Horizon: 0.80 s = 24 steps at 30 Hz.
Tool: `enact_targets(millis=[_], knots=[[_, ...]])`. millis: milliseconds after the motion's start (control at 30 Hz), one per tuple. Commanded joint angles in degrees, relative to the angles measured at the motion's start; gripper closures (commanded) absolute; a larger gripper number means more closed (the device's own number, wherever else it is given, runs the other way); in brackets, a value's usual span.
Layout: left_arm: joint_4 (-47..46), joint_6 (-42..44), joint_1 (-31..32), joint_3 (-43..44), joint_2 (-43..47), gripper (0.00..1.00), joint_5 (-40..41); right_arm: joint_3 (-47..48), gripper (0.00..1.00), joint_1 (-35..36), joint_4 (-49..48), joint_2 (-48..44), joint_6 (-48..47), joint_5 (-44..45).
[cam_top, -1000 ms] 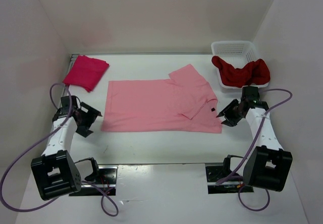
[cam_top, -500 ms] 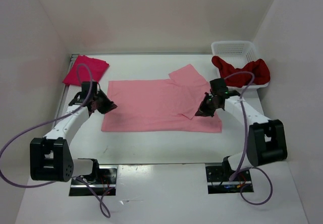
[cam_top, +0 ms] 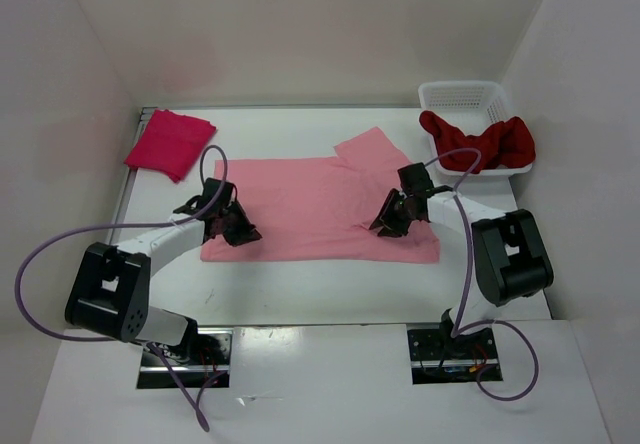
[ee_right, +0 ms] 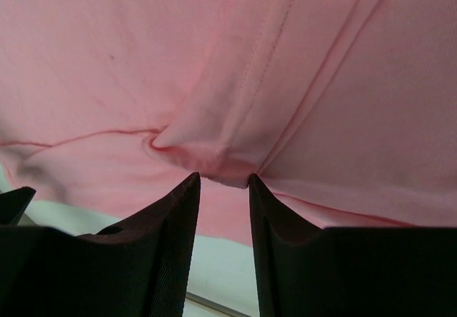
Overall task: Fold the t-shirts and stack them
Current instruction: Fold the flattened tshirt in 1/3 of the way
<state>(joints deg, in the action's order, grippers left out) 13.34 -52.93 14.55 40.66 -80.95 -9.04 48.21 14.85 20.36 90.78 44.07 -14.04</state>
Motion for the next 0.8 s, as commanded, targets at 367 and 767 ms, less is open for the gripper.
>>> enact_targets(millis=[367,767], knots=[[-2.97,-0.42,-2.24,-3.49,0.09,0.85,2.71,-1.54,0.62,-0.09,-1.55,0.09,1.54,3.24],[-1.92,0.1,-5.4,-5.24,1.67,0.83,4.47,2.24,0.69,-0.09,-0.33,4.75,-0.21,-0.19]])
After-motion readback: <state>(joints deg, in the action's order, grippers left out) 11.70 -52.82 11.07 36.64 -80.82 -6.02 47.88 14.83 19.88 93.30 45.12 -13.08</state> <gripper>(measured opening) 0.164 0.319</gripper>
